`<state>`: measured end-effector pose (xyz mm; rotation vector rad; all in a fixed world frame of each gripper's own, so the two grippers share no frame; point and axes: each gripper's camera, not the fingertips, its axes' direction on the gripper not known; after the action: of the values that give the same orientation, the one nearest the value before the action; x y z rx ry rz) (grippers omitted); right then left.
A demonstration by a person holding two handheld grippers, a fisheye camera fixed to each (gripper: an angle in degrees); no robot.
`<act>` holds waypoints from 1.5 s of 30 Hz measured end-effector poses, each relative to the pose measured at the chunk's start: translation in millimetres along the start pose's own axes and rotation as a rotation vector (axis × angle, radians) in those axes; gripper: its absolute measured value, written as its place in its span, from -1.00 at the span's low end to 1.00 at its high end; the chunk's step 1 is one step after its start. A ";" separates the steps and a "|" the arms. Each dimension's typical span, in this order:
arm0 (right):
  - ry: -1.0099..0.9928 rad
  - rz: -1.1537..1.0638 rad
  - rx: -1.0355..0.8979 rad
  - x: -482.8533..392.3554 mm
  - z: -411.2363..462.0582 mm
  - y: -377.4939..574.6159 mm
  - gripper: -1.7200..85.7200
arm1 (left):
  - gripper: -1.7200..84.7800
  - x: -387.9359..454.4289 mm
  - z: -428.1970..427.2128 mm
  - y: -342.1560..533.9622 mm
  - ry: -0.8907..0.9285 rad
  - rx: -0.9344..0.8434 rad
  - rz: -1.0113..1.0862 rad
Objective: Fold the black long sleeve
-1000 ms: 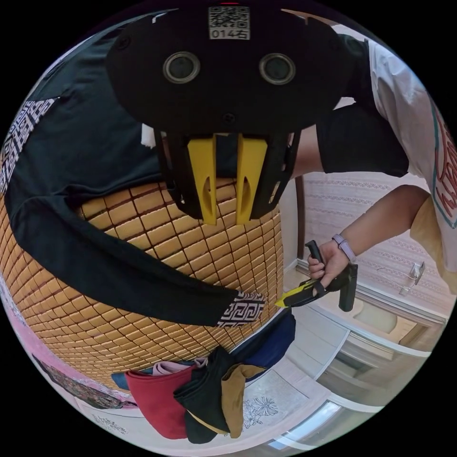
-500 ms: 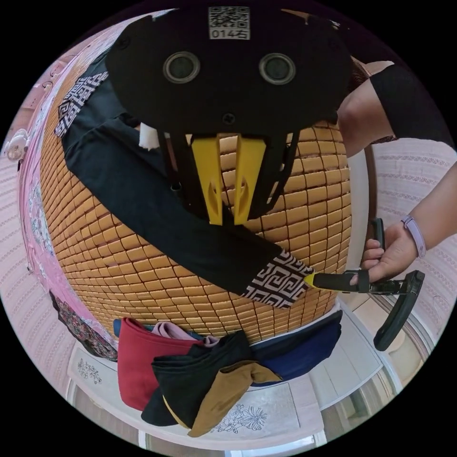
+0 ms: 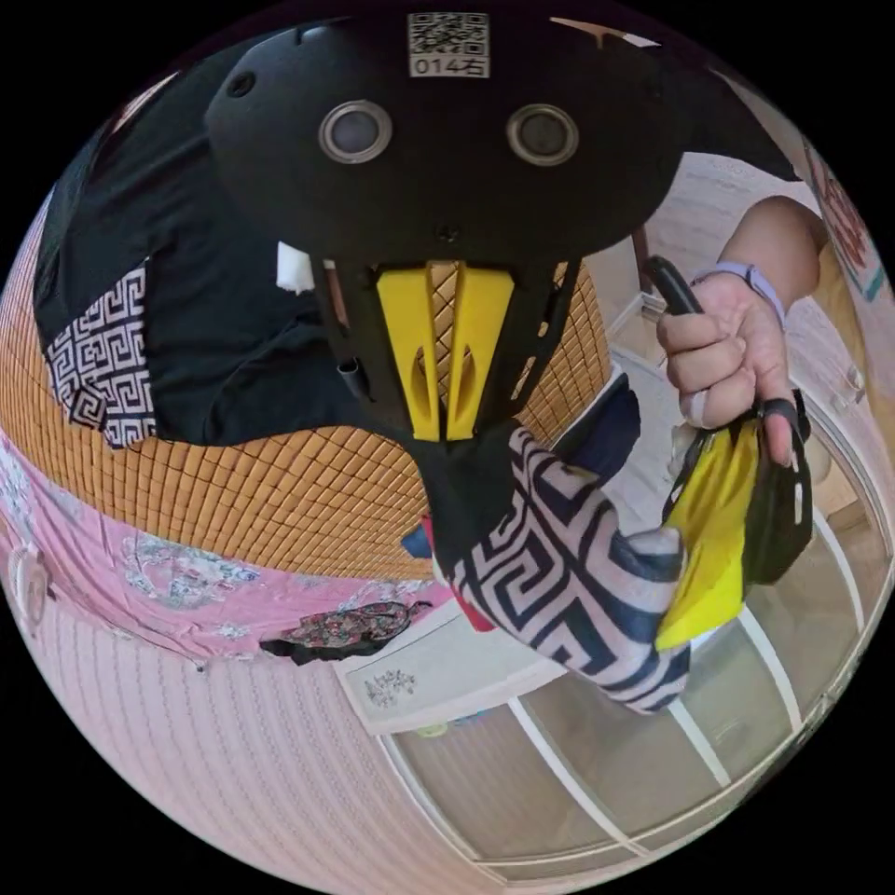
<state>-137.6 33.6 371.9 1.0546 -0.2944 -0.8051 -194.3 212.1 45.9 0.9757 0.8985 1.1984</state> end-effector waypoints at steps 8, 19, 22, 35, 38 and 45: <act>0.232 0.420 -0.210 83.0 -147.4 146.2 -0.79 | -0.98 104.8 190.8 75.6 0.520 -0.549 0.056; 0.302 0.891 -0.232 124.8 -231.4 263.3 -0.74 | -0.98 120.0 281.3 231.9 0.389 -1.088 -0.118; 0.353 0.788 -0.222 128.3 -218.6 243.2 -0.73 | -0.98 104.1 291.4 220.6 0.218 -1.034 -0.139; 0.471 0.696 -0.356 76.8 -253.9 209.9 -0.93 | -0.98 39.9 336.8 183.6 -0.264 -0.773 -0.169; 0.468 0.751 -0.428 78.8 -249.0 234.0 -0.88 | -0.96 31.3 331.2 171.5 -0.336 -0.712 -0.146; 0.448 0.758 -0.517 89.8 -251.3 239.7 -0.80 | -0.81 -10.2 354.0 143.4 -0.493 -0.682 -0.052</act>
<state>175.4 194.1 442.0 0.5331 -0.0744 0.0577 89.4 171.4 298.7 0.6300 0.0964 1.0412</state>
